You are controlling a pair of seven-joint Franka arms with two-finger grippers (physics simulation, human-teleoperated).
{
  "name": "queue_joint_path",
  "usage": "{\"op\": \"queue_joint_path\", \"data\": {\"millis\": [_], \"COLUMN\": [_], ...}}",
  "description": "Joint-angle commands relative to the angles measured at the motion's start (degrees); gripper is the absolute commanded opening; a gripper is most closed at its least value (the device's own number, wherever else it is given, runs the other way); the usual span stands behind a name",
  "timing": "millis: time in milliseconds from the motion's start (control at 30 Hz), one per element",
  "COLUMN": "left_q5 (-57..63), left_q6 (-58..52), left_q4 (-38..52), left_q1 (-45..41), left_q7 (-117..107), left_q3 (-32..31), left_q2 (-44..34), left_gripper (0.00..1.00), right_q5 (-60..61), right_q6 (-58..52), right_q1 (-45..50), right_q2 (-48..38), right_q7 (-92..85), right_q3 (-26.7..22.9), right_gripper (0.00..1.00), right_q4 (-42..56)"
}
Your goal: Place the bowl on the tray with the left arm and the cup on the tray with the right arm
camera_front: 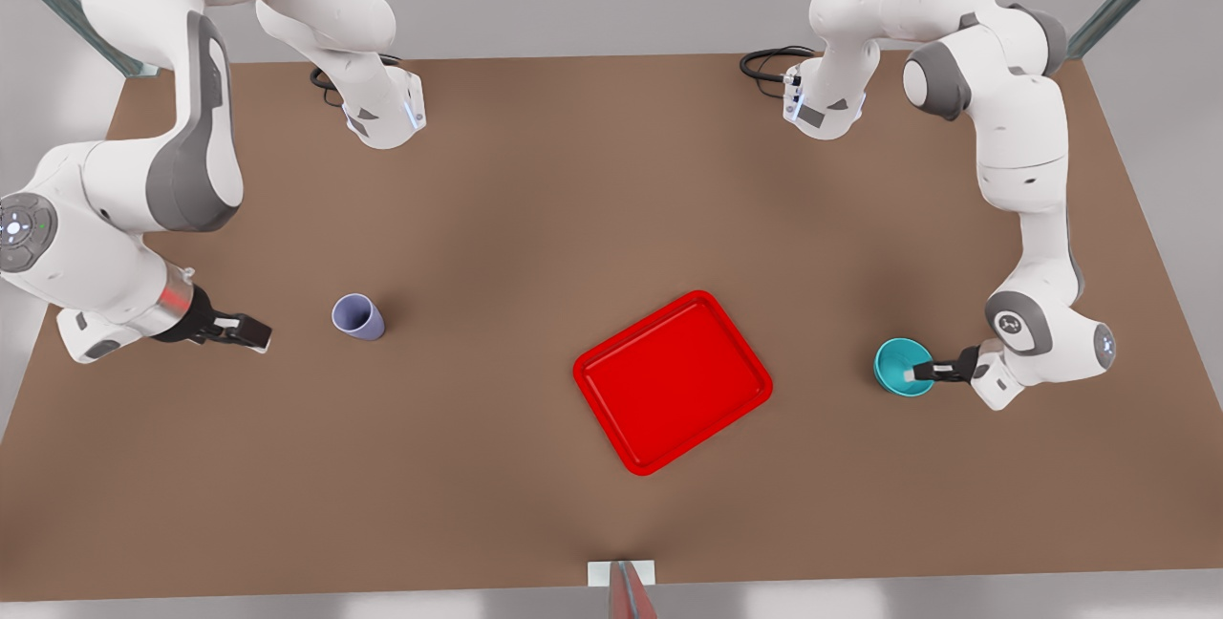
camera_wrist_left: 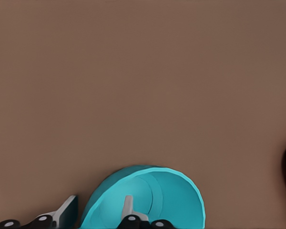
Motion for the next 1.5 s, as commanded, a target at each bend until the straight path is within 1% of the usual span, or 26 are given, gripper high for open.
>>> {"op": "queue_joint_path", "data": {"millis": [0,67,100,300,400,467,567,667,767,900,933,967,1133,1167,1200,1400,1433,1467], "left_q5": [0.4,0.4,0.4,1.0,1.0,1.0,0.6,0.5,0.1,-4.7,-4.6,-4.8,-5.8,-5.7,-5.7,-5.4,-5.4,-5.4], "left_q6": [0.0,0.0,0.0,0.6,0.4,0.1,0.0,0.0,0.1,1.2,2.5,2.9,4.2,4.8,5.5,5.4,5.4,5.4], "left_q4": [0.0,0.0,0.0,0.2,0.4,1.6,2.8,3.7,3.8,3.7,3.7,3.7,3.7,3.7,3.6,3.6,3.6,3.7], "left_q1": [0.0,-0.6,-0.6,-1.1,-2.0,-5.6,-16.1,-25.0,-29.2,-31.7,-31.7,-31.6,-31.6,-31.7,-31.8,-31.6,-31.6,-31.5], "left_q7": [0.0,-0.2,-0.2,-0.2,-1.1,-7.0,-19.6,-24.7,-24.8,-24.6,-24.5,-24.5,-24.5,-24.4,-24.6,-24.1,-24.1,-24.0], "left_q3": [0.0,0.1,0.1,0.2,0.2,0.2,0.3,0.1,0.0,-0.1,-0.2,-1.8,-2.8,-2.8,-2.8,-2.7,-2.7,-2.5], "left_q2": [0.0,0.0,0.1,-0.1,-2.3,-4.3,-5.3,-5.2,-4.9,-2.8,-2.1,-1.8,-0.7,-0.6,-0.6,-0.7,-0.7,-0.8], "left_gripper": [0.40,0.24,0.21,0.21,0.21,0.21,0.21,0.21,0.21,0.21,0.21,0.21,0.21,0.77,1.00,1.00,1.00,1.00], "right_q5": [0.0,0.1,0.0,0.2,0.1,0.2,0.4,0.5,4.1,3.9,3.9,3.9,3.9,3.9,3.8,2.6,1.0,-3.0], "right_q6": [0.0,0.0,0.0,0.0,0.1,0.4,2.1,2.2,2.1,2.2,2.2,2.3,3.0,3.0,3.0,3.4,3.4,2.5], "right_q1": [0.0,0.1,0.1,-0.3,-0.1,-0.5,-0.5,0.0,-2.5,-1.7,-1.7,-1.7,-1.3,-1.3,-1.3,-0.3,1.2,4.6], "right_q2": [0.0,0.0,0.0,0.0,0.0,0.1,0.1,0.1,0.1,0.2,0.2,0.2,0.3,0.3,0.3,0.5,0.5,0.5], "right_q7": [0.0,0.0,0.0,0.3,0.3,0.2,0.1,0.1,-0.4,0.2,0.1,0.2,0.2,0.2,0.2,0.1,0.1,0.1], "right_q3": [0.0,0.0,0.0,0.0,0.0,0.0,0.0,0.1,0.0,0.1,0.1,0.1,0.3,0.3,0.4,0.3,0.3,0.3], "right_gripper": [1.00,1.00,1.00,1.00,1.00,1.00,1.00,1.00,1.00,1.00,1.00,1.00,1.00,1.00,1.00,1.00,1.00,1.00], "right_q4": [0.0,0.0,0.0,0.0,0.0,0.1,0.4,0.5,1.1,1.1,1.1,1.1,1.1,1.1,1.1,1.2,1.2,1.0]}}
